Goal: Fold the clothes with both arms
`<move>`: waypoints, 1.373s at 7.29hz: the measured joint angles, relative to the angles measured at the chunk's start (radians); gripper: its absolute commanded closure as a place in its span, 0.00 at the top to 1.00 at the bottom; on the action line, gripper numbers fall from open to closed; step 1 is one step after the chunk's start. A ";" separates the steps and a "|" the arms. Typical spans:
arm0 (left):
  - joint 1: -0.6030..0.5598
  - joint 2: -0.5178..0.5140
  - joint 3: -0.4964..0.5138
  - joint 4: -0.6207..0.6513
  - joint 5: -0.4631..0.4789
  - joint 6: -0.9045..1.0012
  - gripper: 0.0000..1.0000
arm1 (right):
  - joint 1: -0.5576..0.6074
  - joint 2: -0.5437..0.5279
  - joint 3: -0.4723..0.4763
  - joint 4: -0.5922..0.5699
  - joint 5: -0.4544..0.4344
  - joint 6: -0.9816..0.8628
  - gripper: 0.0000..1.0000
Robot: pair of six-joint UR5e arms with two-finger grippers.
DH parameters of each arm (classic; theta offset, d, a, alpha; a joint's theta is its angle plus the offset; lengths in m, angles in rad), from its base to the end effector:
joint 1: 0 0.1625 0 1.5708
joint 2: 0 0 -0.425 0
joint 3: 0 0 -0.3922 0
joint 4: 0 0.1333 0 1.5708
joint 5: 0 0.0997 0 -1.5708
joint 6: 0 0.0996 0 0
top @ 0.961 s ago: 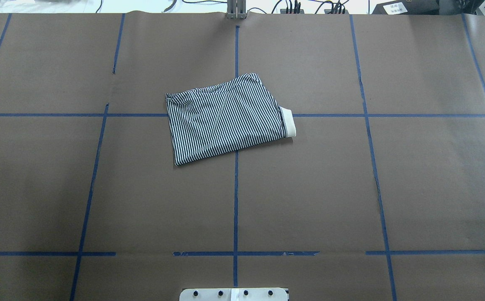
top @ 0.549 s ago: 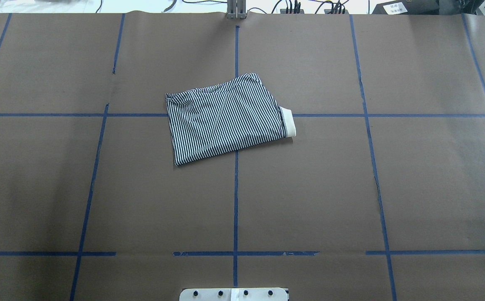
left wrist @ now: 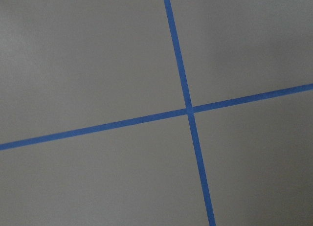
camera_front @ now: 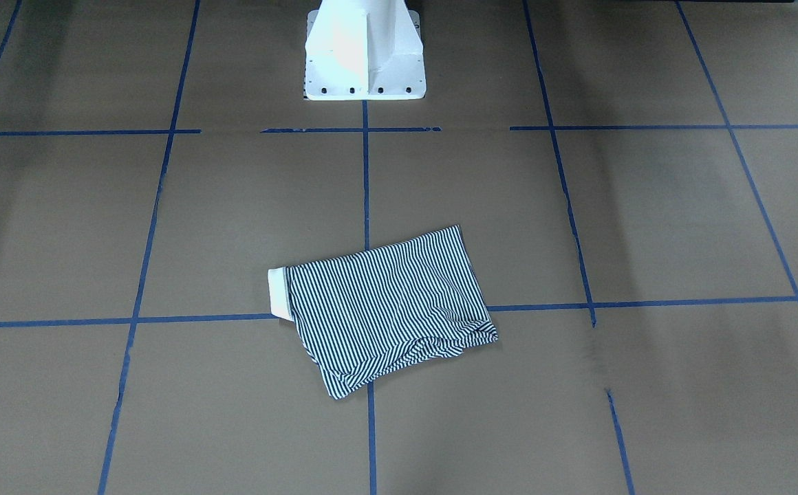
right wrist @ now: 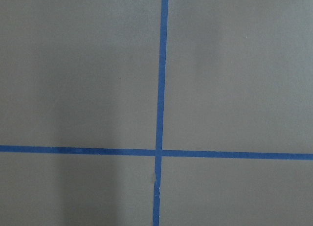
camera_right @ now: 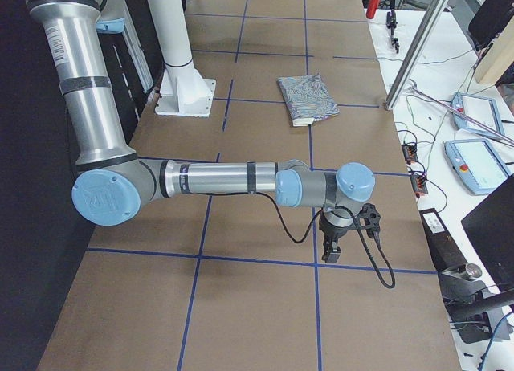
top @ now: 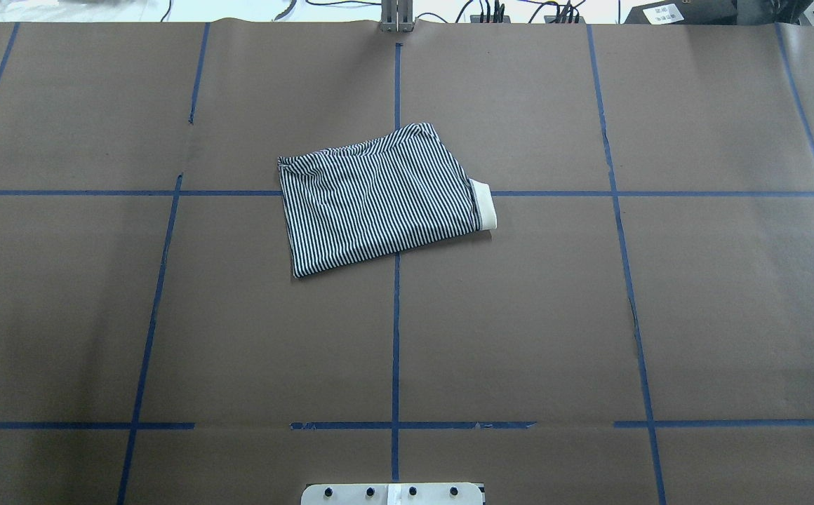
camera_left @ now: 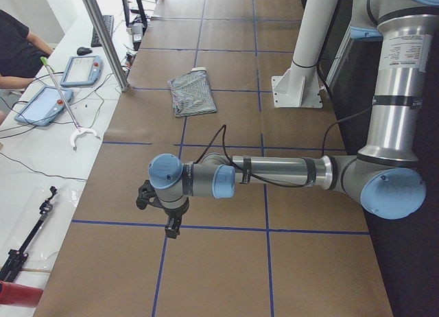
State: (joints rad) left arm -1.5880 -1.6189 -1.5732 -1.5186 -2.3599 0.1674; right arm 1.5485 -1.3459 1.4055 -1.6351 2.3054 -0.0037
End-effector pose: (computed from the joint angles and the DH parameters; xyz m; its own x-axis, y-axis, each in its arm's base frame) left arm -0.0714 -0.5106 0.6375 0.6974 0.1535 -0.7001 -0.1004 0.9881 0.1166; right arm 0.0535 -0.5870 0.6278 0.7419 -0.0171 0.6703 0.0250 0.9997 -0.0022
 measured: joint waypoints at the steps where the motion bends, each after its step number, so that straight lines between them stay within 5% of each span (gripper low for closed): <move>1: 0.001 0.002 -0.048 0.077 -0.001 -0.001 1.00 | -0.001 -0.002 0.001 -0.004 0.011 0.000 1.00; 10: 0.101 0.005 -0.083 0.131 -0.082 -0.092 1.00 | -0.002 -0.004 -0.006 0.001 0.043 0.000 1.00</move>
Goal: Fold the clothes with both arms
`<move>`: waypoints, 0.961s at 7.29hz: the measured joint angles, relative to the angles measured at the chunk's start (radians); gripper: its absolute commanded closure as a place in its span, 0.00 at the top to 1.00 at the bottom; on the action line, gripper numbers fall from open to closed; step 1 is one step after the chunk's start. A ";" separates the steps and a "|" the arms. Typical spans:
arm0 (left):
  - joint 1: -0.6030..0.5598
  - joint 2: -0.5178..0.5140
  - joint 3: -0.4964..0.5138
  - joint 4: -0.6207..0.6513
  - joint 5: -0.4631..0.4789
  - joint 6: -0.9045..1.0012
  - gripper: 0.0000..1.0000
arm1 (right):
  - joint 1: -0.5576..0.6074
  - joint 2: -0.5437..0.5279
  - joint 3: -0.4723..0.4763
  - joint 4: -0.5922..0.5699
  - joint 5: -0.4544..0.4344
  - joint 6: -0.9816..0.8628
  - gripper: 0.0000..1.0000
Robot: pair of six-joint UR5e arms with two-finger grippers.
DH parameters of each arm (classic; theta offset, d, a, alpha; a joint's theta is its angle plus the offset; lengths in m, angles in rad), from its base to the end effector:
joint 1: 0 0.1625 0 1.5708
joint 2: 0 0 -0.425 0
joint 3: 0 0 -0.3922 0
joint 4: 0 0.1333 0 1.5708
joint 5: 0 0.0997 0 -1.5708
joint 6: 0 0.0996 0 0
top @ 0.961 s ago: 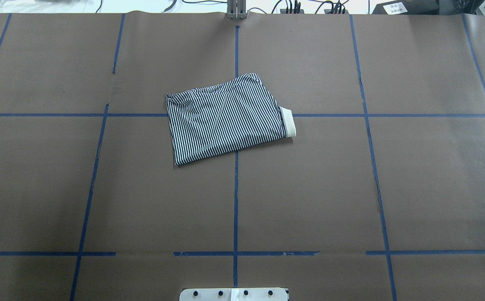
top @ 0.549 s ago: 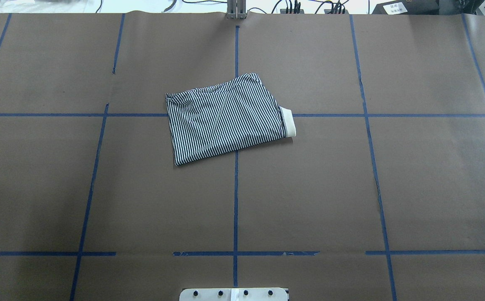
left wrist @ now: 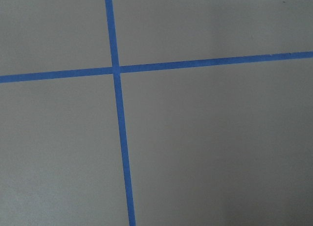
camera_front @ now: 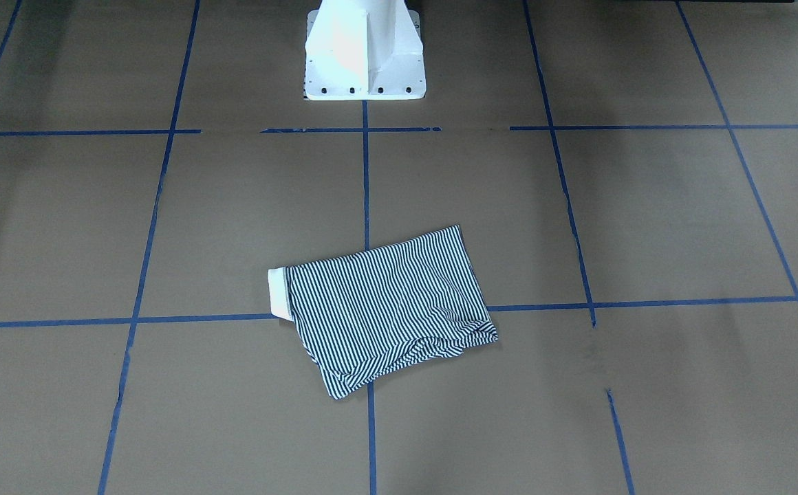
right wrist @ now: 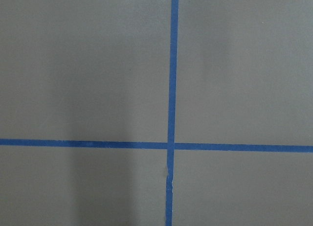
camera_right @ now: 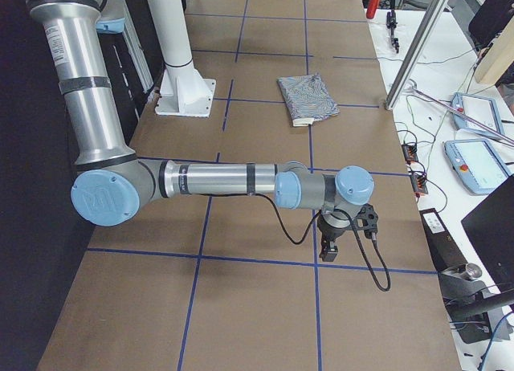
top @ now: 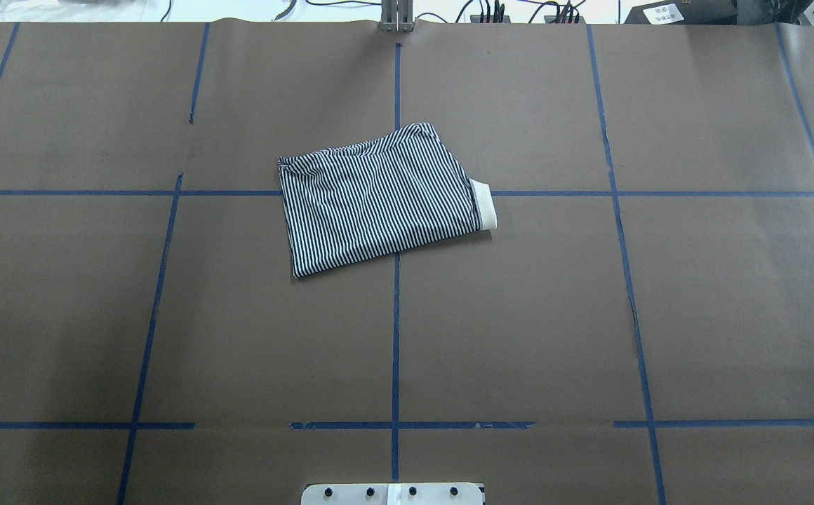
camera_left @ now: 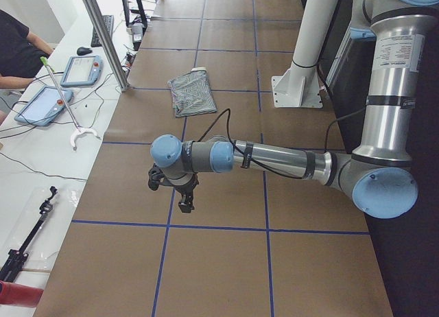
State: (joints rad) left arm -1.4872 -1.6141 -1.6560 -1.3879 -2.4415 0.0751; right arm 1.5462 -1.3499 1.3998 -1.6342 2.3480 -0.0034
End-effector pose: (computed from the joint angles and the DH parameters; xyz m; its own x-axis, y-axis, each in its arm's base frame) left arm -0.0149 -0.5064 0.6063 0.6374 0.0870 -0.7656 -0.1316 0.9913 0.0031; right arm 0.0491 -0.5849 0.6300 0.7128 -0.0115 0.7013 0.0270 0.9996 -0.0111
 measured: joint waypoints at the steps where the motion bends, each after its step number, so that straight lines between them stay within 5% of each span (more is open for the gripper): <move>1: 0.000 0.002 0.000 -0.011 0.029 -0.001 1.00 | 0.000 0.000 0.001 0.001 -0.004 -0.001 1.00; 7: -0.004 0.017 0.002 -0.119 0.120 0.000 1.00 | -0.007 0.000 0.002 0.004 -0.013 -0.001 1.00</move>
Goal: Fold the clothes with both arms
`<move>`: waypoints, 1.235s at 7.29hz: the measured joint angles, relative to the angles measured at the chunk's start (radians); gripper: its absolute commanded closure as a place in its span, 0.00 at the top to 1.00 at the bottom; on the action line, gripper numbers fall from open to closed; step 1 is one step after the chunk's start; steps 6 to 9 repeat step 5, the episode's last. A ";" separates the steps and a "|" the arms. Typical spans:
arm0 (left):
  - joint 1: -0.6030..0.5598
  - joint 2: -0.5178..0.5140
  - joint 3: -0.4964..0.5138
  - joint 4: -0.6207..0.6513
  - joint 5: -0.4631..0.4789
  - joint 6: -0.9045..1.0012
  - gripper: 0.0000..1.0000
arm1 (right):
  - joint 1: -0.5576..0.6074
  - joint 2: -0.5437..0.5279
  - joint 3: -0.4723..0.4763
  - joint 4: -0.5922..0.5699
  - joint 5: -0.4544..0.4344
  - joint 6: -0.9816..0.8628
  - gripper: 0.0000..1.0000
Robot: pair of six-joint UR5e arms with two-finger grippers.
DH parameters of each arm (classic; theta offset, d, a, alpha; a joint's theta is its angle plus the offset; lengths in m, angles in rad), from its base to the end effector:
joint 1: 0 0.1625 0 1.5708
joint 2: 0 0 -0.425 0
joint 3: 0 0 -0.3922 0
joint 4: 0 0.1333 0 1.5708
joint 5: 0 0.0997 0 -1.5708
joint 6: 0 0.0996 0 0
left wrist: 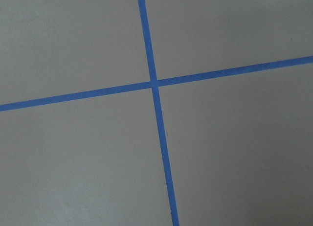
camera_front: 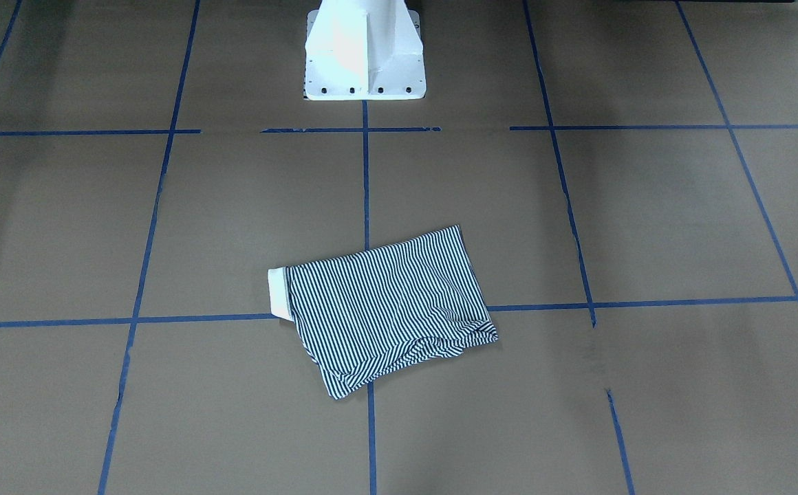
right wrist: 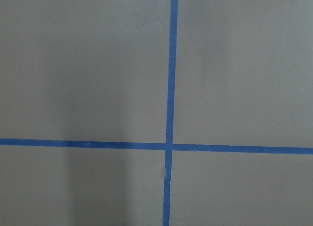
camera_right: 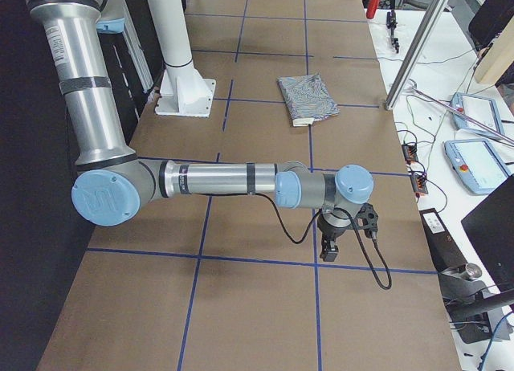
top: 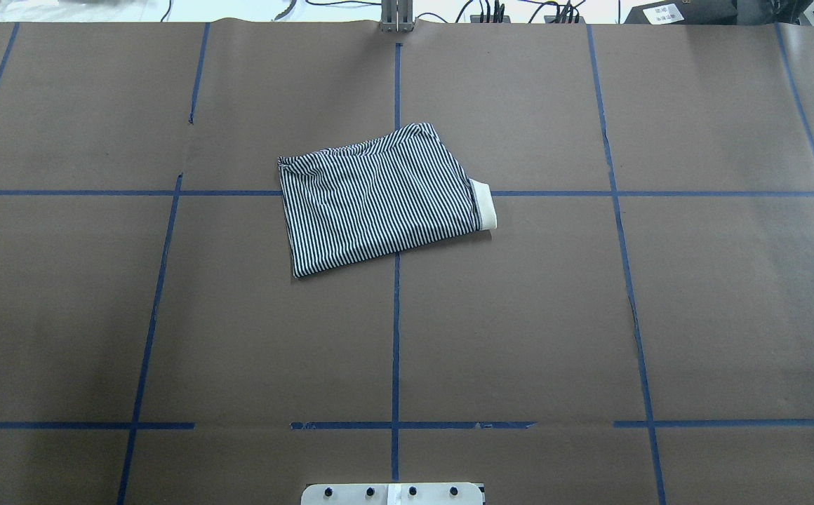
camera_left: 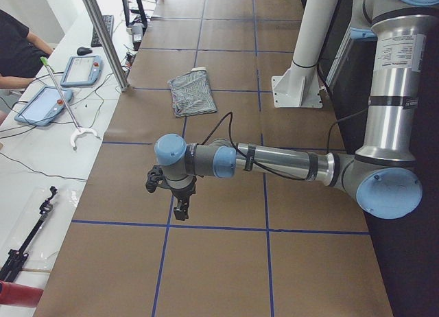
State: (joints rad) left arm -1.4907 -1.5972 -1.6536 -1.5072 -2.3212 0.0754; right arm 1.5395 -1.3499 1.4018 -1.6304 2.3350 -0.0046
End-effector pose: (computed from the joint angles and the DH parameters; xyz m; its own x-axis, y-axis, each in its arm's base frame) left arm -0.0248 -0.5076 0.6128 0.7185 0.1643 -0.6759 -0.1344 0.9862 0.0968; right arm 0.0461 -0.5857 0.6295 0.7216 -0.0219 0.6920 0.0346 0.9994 -0.0045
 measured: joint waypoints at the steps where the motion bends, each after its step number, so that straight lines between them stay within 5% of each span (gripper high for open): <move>1: -0.002 0.000 0.000 -0.008 0.000 0.000 1.00 | -0.002 0.000 0.001 0.001 -0.001 0.000 1.00; 9: -0.010 -0.007 0.002 -0.025 0.001 -0.002 1.00 | -0.004 0.001 0.002 0.003 -0.001 -0.001 1.00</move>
